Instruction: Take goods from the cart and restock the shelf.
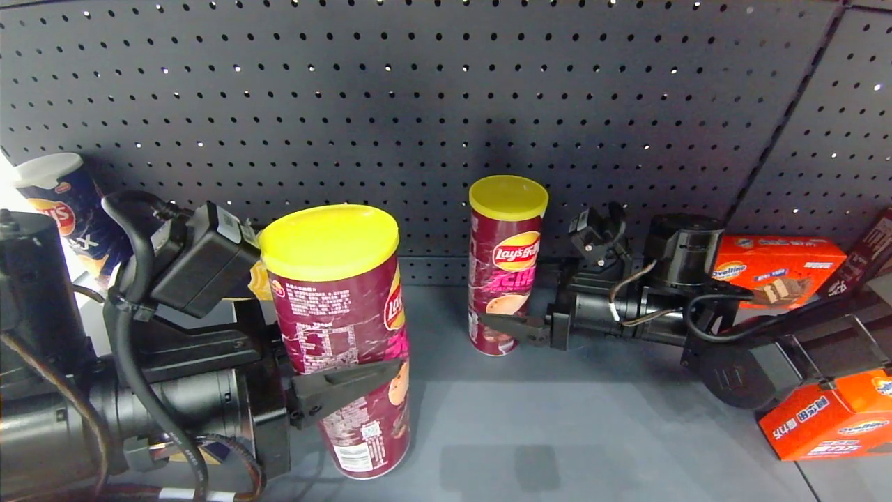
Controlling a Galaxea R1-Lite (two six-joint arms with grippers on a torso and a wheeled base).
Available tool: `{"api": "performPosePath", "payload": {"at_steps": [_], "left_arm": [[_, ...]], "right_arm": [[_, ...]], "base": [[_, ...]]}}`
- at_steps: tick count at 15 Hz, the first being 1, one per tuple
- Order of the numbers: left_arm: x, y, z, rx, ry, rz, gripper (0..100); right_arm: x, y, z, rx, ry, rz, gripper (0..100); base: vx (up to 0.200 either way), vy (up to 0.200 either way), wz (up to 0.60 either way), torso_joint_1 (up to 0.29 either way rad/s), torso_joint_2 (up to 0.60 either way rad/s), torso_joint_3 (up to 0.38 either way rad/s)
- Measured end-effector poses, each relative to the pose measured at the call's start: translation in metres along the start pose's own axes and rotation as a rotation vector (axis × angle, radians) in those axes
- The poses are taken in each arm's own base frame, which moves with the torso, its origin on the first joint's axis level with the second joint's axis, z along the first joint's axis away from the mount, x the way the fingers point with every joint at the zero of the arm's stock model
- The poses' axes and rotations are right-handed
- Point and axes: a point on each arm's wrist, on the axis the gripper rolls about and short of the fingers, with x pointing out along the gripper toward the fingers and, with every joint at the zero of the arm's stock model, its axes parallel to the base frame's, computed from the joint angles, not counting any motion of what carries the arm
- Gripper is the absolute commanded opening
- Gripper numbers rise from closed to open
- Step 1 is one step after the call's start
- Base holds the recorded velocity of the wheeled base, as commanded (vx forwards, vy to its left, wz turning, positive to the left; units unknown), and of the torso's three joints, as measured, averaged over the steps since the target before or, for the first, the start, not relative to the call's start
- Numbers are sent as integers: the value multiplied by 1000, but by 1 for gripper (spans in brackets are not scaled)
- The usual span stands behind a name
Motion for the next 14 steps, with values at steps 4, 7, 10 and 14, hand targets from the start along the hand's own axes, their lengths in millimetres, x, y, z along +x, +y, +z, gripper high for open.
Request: {"api": "performPosePath", "payload": {"at_steps": [4,7,10,14], "left_arm": [[0,1,0,-2,1,7,0],[-1,2,-1,-4,3,12,0],[-1,3,-2,-5,5,13,0],[-1,3,-2,-6,7,13,0]], "right_arm": [[7,-2,-7,6,7,6,100],[12,-3,-10,10,10,11,100],[16,-4,-12,10,9,15,100],[18,-1,-13,13,14,11,0]], "base": [[0,0,0,0,0,0],[0,0,0,0,0,0],[0,0,0,0,0,0],[0,0,0,0,0,0]]}}
